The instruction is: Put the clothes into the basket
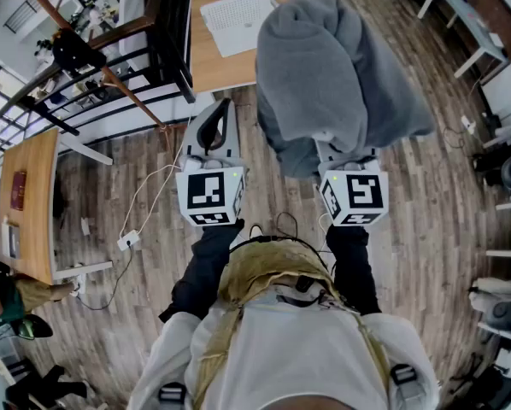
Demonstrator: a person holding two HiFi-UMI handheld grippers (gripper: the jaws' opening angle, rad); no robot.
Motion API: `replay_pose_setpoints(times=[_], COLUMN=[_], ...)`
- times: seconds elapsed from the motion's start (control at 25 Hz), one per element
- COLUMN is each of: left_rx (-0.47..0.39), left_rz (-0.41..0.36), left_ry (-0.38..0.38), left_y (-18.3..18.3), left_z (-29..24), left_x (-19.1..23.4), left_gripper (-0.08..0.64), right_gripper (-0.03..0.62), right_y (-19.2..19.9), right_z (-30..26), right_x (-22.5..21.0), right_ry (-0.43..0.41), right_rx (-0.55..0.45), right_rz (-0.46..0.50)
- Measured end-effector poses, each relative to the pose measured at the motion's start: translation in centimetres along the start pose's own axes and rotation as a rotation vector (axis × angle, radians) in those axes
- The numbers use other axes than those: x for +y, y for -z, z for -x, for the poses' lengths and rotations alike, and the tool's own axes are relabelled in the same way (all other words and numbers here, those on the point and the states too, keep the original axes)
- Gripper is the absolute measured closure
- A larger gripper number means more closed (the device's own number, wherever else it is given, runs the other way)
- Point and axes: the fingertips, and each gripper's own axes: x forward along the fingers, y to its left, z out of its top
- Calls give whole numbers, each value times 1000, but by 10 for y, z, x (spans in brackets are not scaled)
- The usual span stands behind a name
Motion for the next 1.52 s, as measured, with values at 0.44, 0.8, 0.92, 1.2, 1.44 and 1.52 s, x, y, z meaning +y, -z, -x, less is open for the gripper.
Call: replay_pose_setpoints(times=[0.44, 0.8, 0.92, 1.2, 1.44, 1.52], left_rx=[15, 27, 28, 50, 80, 88], left_rz=[20, 32, 31, 47, 67, 77], left_ry=[-5, -6, -2, 13, 22, 22], left_y=[14, 27, 29, 42, 59, 65], left_z=[-9, -16, -21, -27, -31, -32], left_x=[1, 23, 35, 59, 78, 82], left_gripper=[560, 560, 560, 560, 560, 560], right_gripper=[341, 339, 337, 337, 337, 337], right_y=[10, 19, 20, 22, 26, 28], right_z=[-15, -36, -46, -66, -78, -81], right_x=[4, 14, 20, 29, 27, 26], right_ry=[13, 14, 17, 35, 59, 64], right_rx=[18, 30, 33, 52, 57, 65], right_rz=[19, 10, 22, 25, 19, 17])
